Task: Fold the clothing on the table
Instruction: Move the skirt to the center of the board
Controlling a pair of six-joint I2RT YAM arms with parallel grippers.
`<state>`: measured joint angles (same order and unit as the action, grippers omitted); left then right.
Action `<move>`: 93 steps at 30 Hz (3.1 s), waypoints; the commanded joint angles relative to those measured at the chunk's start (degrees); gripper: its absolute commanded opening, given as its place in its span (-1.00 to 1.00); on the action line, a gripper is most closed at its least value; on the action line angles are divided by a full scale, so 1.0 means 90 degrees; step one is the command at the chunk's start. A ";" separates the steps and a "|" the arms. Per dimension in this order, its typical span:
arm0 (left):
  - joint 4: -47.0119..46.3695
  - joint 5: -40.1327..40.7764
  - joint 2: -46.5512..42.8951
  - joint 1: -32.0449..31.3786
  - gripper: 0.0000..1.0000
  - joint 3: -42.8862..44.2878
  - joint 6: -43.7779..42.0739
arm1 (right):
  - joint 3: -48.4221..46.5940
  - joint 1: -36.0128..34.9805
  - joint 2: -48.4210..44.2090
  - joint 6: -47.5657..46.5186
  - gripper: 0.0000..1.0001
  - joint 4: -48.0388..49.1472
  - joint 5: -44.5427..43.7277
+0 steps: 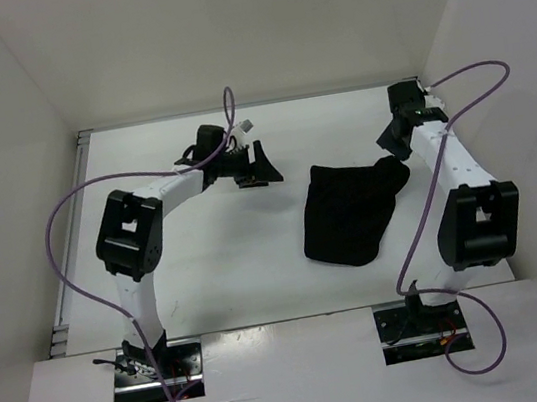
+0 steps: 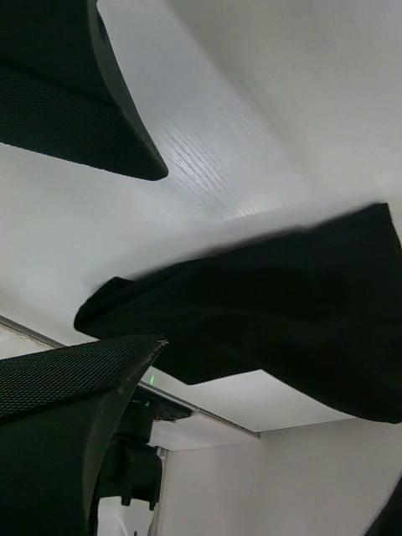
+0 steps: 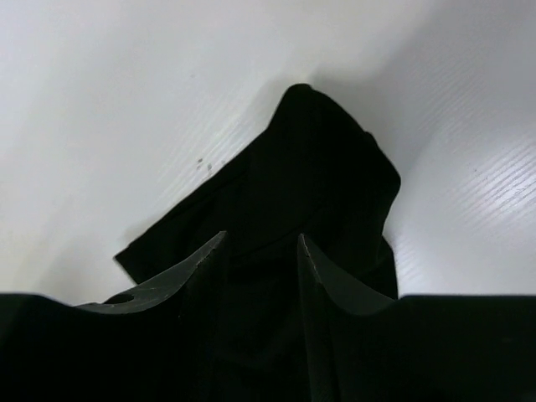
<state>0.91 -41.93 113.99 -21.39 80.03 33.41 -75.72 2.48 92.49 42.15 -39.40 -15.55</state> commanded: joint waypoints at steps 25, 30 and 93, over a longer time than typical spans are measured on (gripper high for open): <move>-0.2142 0.0304 0.2918 -0.1070 0.18 0.2228 0.0838 | -0.0287 -0.0139 -0.1878 -0.0572 -0.07 -0.0466 -0.0390; -0.1723 0.0362 0.3368 -0.1382 -0.08 0.2709 0.0712 | -0.0405 -0.0139 -0.1946 -0.0631 -0.07 -0.0544 -0.0450; 0.0934 0.1633 0.0741 0.1008 -1.00 -0.0494 -0.0401 | -0.2739 -0.1516 0.4039 -0.3219 -0.29 0.0637 0.4187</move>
<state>8.54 -27.44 117.80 -13.54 74.52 31.70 -99.00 -11.27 126.10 14.20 -33.63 15.35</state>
